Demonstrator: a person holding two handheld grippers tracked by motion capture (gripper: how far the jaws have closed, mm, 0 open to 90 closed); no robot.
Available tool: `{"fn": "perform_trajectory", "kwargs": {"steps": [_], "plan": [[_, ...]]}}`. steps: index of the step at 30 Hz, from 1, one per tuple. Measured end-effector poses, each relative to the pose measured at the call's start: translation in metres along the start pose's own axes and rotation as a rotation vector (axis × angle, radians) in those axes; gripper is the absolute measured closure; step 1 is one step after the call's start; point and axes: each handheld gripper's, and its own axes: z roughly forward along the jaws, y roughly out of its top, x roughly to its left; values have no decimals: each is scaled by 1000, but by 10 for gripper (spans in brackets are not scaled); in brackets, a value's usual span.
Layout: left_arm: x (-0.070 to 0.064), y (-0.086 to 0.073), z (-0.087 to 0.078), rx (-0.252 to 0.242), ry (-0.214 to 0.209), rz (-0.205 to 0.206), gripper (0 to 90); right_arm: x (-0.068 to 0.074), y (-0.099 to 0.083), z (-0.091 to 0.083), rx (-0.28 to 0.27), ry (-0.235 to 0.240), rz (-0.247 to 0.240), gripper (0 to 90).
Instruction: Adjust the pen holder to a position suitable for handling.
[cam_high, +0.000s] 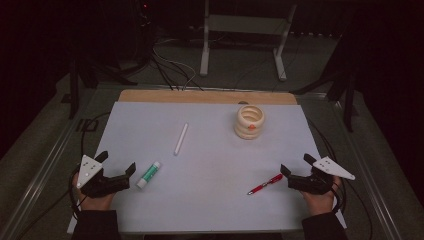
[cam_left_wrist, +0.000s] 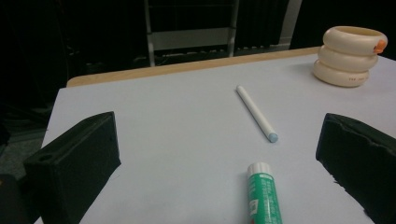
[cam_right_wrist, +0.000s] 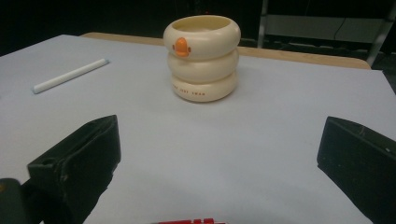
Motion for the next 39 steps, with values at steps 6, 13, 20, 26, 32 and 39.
{"fn": "perform_trajectory", "kwargs": {"steps": [6,13,20,26,32,39], "plan": [[1,0,-1,-4,7,-9,0,1,1,0,10,-8,-12,0],[1,0,1,6,21,-10,0,1,4,0,23,-21,1,0],[3,-1,-2,-5,46,-38,0,4,14,-1,57,-9,7,0],[6,-3,-3,2,50,-51,0,8,35,3,95,11,-6,0],[7,-4,-3,-1,52,-64,0,10,50,10,141,21,0,0],[6,-4,-2,8,55,-58,0,8,72,23,133,30,13,0]]}}
